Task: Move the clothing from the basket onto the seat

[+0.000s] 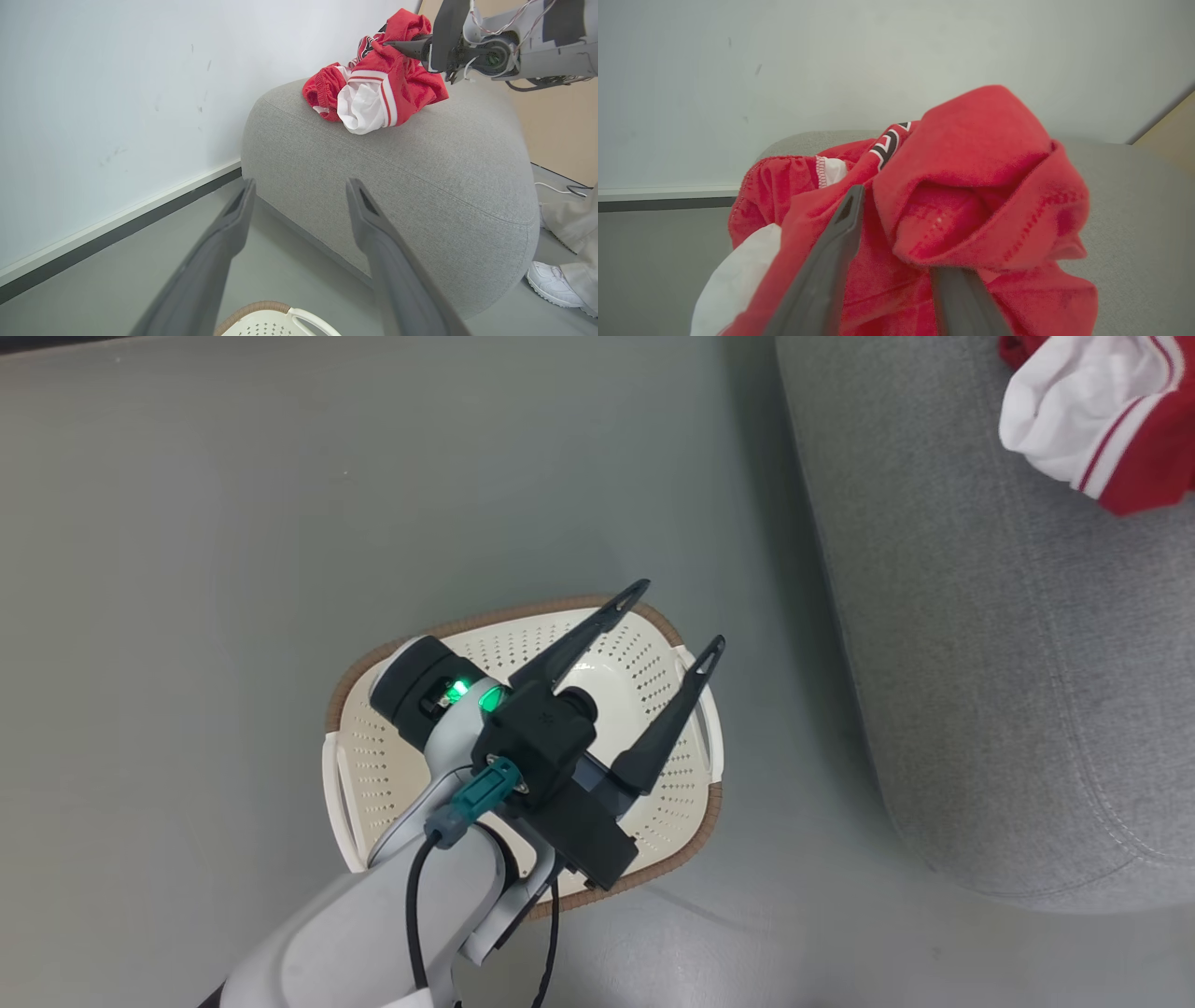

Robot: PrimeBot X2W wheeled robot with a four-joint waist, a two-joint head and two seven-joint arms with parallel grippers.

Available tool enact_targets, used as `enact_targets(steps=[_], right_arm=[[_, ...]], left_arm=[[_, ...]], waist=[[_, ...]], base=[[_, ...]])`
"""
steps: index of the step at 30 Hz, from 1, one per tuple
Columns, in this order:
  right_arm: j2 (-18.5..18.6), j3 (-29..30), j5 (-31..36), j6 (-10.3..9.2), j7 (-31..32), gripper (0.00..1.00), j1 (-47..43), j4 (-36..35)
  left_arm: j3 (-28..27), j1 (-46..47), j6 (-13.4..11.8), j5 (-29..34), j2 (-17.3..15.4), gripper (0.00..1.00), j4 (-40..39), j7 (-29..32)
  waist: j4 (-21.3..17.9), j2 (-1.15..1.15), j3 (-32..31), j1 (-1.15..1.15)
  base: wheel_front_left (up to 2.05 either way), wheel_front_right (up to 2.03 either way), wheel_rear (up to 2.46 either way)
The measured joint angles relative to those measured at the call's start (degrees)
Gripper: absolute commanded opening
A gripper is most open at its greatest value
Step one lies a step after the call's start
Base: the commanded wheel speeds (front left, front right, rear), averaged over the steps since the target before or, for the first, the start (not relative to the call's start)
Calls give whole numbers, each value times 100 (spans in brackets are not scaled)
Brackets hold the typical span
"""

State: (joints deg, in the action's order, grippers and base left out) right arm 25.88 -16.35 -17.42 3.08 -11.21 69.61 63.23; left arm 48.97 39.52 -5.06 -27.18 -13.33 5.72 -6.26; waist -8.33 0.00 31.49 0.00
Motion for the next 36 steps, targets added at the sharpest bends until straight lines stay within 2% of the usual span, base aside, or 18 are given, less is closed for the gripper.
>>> enact_targets(steps=[13, 22, 29, 36], right_arm=[[-446, -300, 147, 153, -300, 100, -836, -16], [-463, -374, 218, 182, -308, 100, -1435, -309], [-419, -390, 246, 207, -309, 100, -1761, -967], [-457, -402, 244, 247, -310, 100, -2387, -1544]], left_arm=[[-82, -220, -4, -137, -43, 100, 339, -252], [-80, -488, -4, -264, 81, 100, 531, -420], [-180, -637, -5, -485, 238, 100, 778, -547], [-396, -886, -56, -553, 268, 100, 1002, -648]], waist=[[-376, 0, -529, 0], [-598, -1, -1022, -1], [-672, -1, -1492, -1], [-521, -1, -1960, -1]], base=[[0, 0, 0], [0, 0, 0], [0, 0, 0], [0, 0, 0]])
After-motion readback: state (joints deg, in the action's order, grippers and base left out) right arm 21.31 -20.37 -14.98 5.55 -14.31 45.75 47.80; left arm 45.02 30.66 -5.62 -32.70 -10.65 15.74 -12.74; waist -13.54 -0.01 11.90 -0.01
